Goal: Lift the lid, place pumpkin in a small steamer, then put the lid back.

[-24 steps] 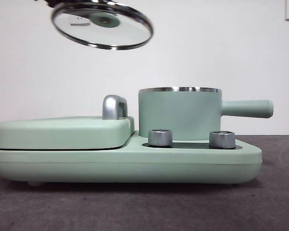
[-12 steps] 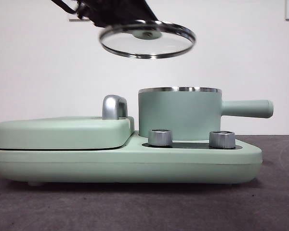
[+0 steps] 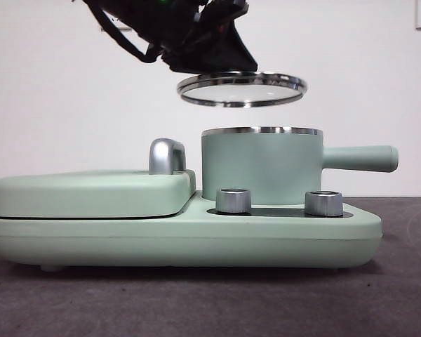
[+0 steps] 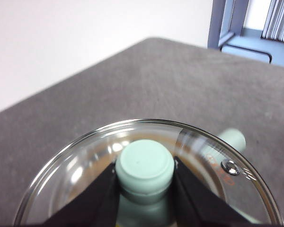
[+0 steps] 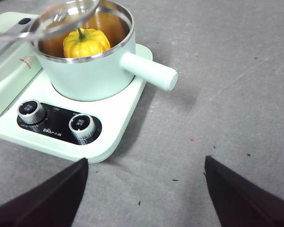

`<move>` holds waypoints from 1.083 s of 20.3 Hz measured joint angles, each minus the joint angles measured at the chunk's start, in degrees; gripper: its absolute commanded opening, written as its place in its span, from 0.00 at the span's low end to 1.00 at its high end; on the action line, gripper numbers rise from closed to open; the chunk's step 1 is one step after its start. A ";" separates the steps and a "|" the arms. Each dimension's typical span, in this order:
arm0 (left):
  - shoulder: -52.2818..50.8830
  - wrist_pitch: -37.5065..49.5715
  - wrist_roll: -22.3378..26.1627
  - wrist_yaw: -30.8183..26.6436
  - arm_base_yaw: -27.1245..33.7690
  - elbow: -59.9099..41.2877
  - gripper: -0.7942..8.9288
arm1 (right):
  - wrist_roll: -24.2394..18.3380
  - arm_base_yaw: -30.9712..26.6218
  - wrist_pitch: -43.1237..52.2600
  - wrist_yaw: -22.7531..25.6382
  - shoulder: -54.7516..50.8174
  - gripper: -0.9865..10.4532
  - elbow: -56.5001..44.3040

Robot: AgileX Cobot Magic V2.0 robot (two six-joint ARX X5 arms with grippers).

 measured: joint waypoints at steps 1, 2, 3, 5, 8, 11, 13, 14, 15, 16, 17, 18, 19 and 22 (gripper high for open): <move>0.61 0.90 0.00 0.00 -0.02 0.57 0.10 | 0.00 0.00 0.00 -0.02 0.00 0.42 0.00; 1.25 1.75 0.00 0.00 -0.02 0.81 0.10 | 0.00 0.00 0.00 0.00 0.00 0.42 0.00; 1.66 2.12 0.00 -0.02 -0.02 0.81 0.10 | 0.00 0.00 0.00 0.00 0.00 0.42 0.00; 2.60 2.97 0.02 0.00 -0.02 0.81 0.10 | 0.00 0.00 0.00 0.00 0.00 0.42 0.00; 3.78 6.80 0.02 -0.02 -0.02 0.83 0.10 | 0.00 0.00 0.00 -0.02 0.00 0.42 0.00; 5.18 8.04 0.02 0.00 -0.02 0.83 0.10 | 0.00 0.00 0.00 0.00 0.00 0.42 0.00; 6.29 8.11 0.02 0.00 -0.02 0.83 0.10 | 0.00 0.00 0.00 0.00 0.00 0.42 0.00; 6.75 8.13 0.02 -0.02 -0.02 0.83 0.10 | 0.00 0.00 0.00 0.00 0.00 0.42 0.00; 7.17 8.22 0.02 -0.02 -0.02 0.83 0.10 | 0.00 0.00 0.00 -0.02 0.00 0.42 0.00; 7.52 8.37 0.02 -0.02 -0.02 0.83 0.10 | 0.00 0.00 0.00 -0.02 0.00 0.42 0.00; 7.98 8.68 0.02 0.00 -0.02 0.81 0.10 | 0.00 0.00 0.00 0.00 0.00 0.42 0.00; 8.46 9.11 0.02 -0.02 -0.04 0.83 0.10 | 0.00 0.00 0.00 -0.02 0.00 0.42 0.00; 8.85 9.31 0.02 -0.02 -0.07 0.83 0.10 | 0.00 0.00 0.00 -0.02 0.00 0.42 0.00; 9.40 9.49 0.07 0.00 -0.24 0.83 0.10 | 0.00 0.00 0.00 0.00 0.00 0.42 0.00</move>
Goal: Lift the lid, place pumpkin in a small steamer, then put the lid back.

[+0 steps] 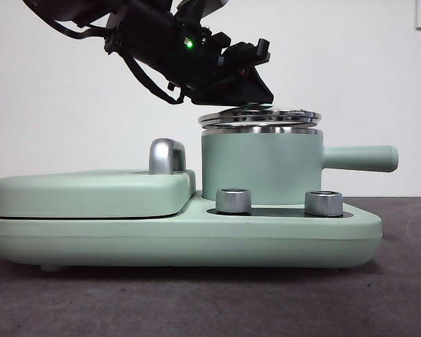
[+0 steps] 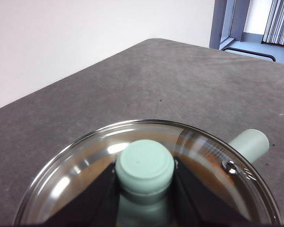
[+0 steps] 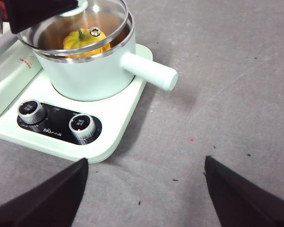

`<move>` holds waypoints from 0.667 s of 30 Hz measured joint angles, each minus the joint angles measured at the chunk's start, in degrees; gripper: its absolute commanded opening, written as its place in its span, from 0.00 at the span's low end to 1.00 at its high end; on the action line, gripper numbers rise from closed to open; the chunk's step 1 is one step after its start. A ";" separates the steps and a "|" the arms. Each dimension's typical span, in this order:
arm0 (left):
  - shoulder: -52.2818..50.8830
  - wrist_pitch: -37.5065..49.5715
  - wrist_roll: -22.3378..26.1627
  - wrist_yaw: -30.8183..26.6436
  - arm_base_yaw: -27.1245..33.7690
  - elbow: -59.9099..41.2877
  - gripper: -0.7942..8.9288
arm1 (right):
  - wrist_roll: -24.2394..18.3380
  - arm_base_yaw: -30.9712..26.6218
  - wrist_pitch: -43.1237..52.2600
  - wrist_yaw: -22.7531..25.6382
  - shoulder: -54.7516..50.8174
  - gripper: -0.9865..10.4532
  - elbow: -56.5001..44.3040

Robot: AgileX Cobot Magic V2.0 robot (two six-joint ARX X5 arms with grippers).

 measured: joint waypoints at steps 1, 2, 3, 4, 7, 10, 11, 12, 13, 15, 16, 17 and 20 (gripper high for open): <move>0.00 0.13 0.13 0.00 0.00 0.00 0.10 | 0.00 0.00 0.00 0.00 0.00 0.42 0.00; 0.00 0.42 0.46 -0.02 0.00 0.00 0.10 | -0.02 0.00 0.00 0.00 0.00 0.42 0.00; 0.00 0.55 0.85 -0.02 0.00 0.00 0.10 | -0.02 0.00 0.00 0.00 0.00 0.42 0.00; 0.00 0.57 1.14 0.00 0.00 0.00 0.10 | -0.02 0.00 0.00 0.00 0.00 0.42 0.00; 0.00 1.36 1.29 -0.02 0.00 0.00 0.10 | -0.02 0.00 0.00 0.00 0.00 0.42 0.00; 0.11 2.10 1.29 0.00 0.00 0.00 0.10 | -0.02 0.00 0.00 -0.02 0.00 0.42 0.00; 0.33 2.16 1.29 -0.02 0.00 0.00 0.10 | -0.02 0.00 0.00 0.00 0.00 0.42 0.00; 0.79 2.14 1.29 0.00 0.00 0.00 0.10 | -0.02 0.00 0.00 -0.02 0.00 0.42 0.00; 1.14 2.08 1.29 0.00 0.00 0.00 0.10 | -0.02 0.00 0.00 -0.02 0.00 0.42 0.00; 1.40 2.10 1.29 -0.02 0.00 0.00 0.10 | -0.02 0.00 0.00 0.00 0.00 0.42 0.00; 1.40 2.12 1.27 -0.02 0.00 0.00 0.10 | -0.02 0.00 0.00 -0.02 0.00 0.42 0.00; 1.40 2.12 1.27 0.00 0.00 0.00 0.10 | -0.02 0.00 0.00 0.00 0.00 0.42 0.00; 1.46 2.14 1.27 0.00 0.00 0.00 0.10 | -0.02 0.00 0.00 0.00 0.00 0.42 0.00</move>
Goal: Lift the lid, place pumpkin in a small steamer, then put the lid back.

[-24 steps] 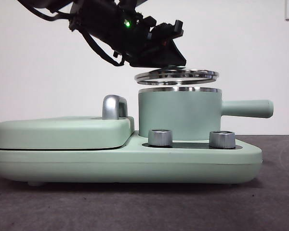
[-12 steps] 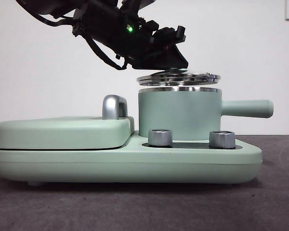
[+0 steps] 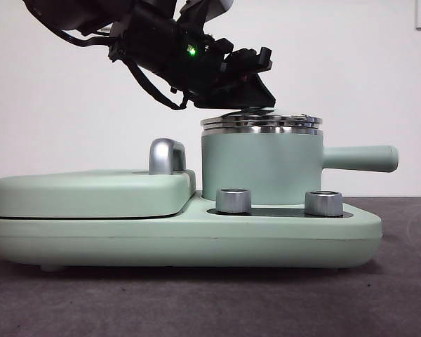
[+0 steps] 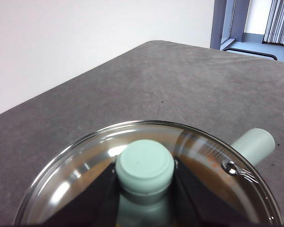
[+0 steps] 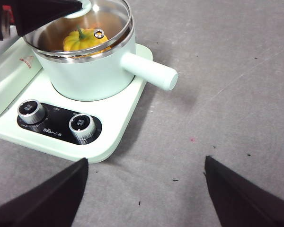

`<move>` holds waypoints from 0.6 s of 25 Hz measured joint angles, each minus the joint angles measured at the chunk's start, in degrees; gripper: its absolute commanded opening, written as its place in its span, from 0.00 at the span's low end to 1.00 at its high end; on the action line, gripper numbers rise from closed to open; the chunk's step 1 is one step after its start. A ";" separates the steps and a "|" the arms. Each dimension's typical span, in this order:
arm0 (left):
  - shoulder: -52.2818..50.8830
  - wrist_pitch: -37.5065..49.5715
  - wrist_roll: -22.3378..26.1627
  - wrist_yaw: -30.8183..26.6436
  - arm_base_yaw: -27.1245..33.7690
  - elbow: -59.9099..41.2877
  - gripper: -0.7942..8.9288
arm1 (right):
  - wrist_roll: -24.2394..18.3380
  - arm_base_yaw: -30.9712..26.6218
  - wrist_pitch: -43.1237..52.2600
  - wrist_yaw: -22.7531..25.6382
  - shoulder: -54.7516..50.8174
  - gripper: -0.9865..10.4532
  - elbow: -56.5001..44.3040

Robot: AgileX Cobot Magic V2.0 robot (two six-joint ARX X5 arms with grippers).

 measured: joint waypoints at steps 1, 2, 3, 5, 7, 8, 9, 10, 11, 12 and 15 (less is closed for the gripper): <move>0.09 0.07 0.00 0.00 0.00 0.00 0.10 | 0.00 0.00 0.00 0.00 0.00 0.42 0.00; 0.26 0.35 0.00 0.00 0.00 0.00 0.10 | 0.00 0.00 0.00 0.00 0.00 0.42 0.00; 0.48 0.61 0.00 0.00 0.00 0.11 0.10 | 0.00 0.00 0.00 -0.02 0.00 0.42 0.00; 1.29 0.61 -0.04 0.00 0.00 0.17 0.10 | 0.00 0.00 0.00 0.00 0.00 0.42 0.00; 1.40 0.66 -0.02 0.00 0.00 0.22 0.10 | 0.00 0.00 0.00 0.00 0.00 0.42 0.00; 1.40 0.57 -0.02 0.00 0.00 0.24 0.10 | 0.00 0.00 -0.02 0.00 0.00 0.42 0.00; 1.40 0.50 -0.02 0.00 0.00 0.28 0.10 | 0.00 0.00 -0.02 -0.02 0.00 0.42 0.00; 1.40 0.42 -0.04 0.00 0.00 0.33 0.10 | 0.00 0.00 -0.02 0.00 0.00 0.42 0.00; 1.40 0.42 -0.04 0.00 0.00 0.33 0.10 | 0.00 0.00 -0.02 -0.02 0.00 0.42 0.00; 1.40 0.37 -0.04 0.00 0.00 0.37 0.11 | 0.00 0.00 -0.02 -0.02 0.00 0.42 0.00; 1.42 -0.04 -0.31 0.00 0.00 0.66 0.27 | 0.00 0.00 -0.07 0.00 0.00 0.42 0.00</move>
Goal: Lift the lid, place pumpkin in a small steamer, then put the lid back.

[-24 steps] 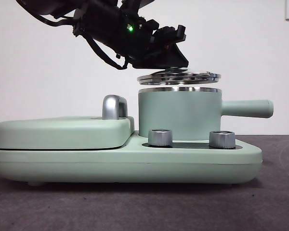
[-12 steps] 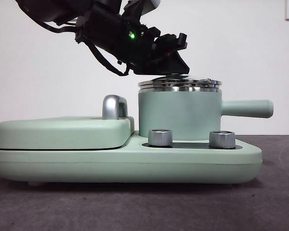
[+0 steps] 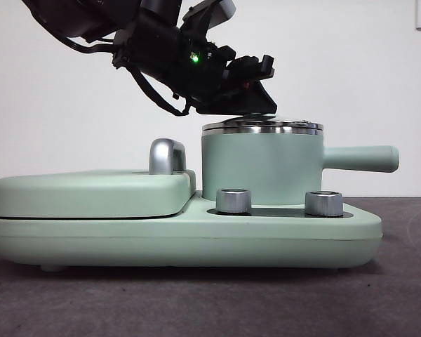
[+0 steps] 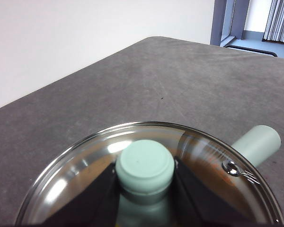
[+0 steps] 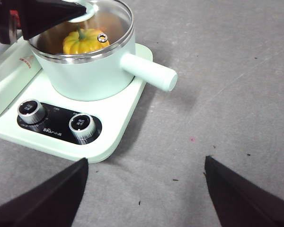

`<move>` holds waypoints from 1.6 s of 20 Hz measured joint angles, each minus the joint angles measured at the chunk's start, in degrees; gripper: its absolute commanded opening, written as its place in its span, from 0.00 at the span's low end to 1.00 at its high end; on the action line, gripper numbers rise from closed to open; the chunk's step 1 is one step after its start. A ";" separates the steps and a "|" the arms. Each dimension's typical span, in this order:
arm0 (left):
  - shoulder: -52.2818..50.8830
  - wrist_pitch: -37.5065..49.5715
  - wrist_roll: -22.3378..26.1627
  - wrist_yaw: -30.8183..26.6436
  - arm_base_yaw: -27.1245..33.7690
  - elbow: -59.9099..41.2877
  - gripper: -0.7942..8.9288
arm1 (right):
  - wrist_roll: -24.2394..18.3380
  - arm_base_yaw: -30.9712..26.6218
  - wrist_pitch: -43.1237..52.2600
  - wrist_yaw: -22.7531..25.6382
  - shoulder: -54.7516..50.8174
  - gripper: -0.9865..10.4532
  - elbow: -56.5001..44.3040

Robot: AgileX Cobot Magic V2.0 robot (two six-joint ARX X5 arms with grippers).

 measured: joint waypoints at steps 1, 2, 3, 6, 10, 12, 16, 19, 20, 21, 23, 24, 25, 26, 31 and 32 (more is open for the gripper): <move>0.02 -0.13 -0.52 0.00 0.00 0.11 0.33 | 0.00 0.00 -0.04 -0.02 0.00 0.42 0.00; 0.02 -0.07 -0.85 -0.02 0.00 0.26 0.34 | 0.00 0.00 -0.07 0.00 0.00 0.42 0.00; 0.02 0.04 -1.11 0.00 0.00 0.66 0.34 | 0.00 0.00 -0.13 -0.02 0.00 0.42 0.00; -0.09 0.31 -2.71 0.00 0.00 1.40 0.34 | 0.00 0.00 -0.20 -0.02 0.00 0.42 0.00; -5.20 -8.81 -3.74 -0.02 0.00 1.40 0.34 | 0.00 0.00 -0.22 -0.02 0.00 0.42 0.00; -9.60 -15.17 -4.55 0.00 0.15 1.42 0.34 | 0.00 0.00 -0.22 -0.02 0.00 0.42 0.00; -16.11 -30.47 -9.46 0.02 1.49 1.44 0.34 | 0.00 0.00 -0.24 -0.15 0.00 0.42 0.00; -20.33 -41.24 -13.09 0.02 2.67 1.42 0.34 | 0.00 0.00 -0.26 -2.01 0.09 0.42 0.00; -21.68 -42.53 -13.97 0.02 3.10 1.22 0.34 | 0.00 0.00 -0.24 -2.62 0.35 0.42 0.00; -23.78 -42.64 -14.93 -0.04 3.65 0.28 0.34 | 0.00 0.00 -0.22 -3.37 1.03 0.42 0.00; -28.44 -43.10 -16.24 0.00 4.37 -2.71 0.34 | -0.13 0.00 0.20 -4.83 3.08 0.42 0.00; -30.84 -43.47 -16.57 0.00 4.72 -4.59 0.34 | -0.39 0.02 0.72 -5.35 4.37 0.42 0.00; -33.20 -43.82 -16.83 0.00 5.16 -6.75 0.34 | -0.61 0.04 1.62 -6.16 5.66 0.42 0.00; -35.56 -44.17 -17.11 0.00 5.75 -9.16 0.34 | -0.98 0.04 2.78 -6.95 6.97 0.42 0.00; -49.46 -45.79 -19.85 0.00 9.60 -21.27 0.34 | -2.03 0.04 9.77 -11.28 13.94 0.42 0.00; -52.57 -47.39 -20.81 -0.02 10.47 -23.10 0.34 | -2.27 0.04 11.47 -12.35 15.61 0.42 0.00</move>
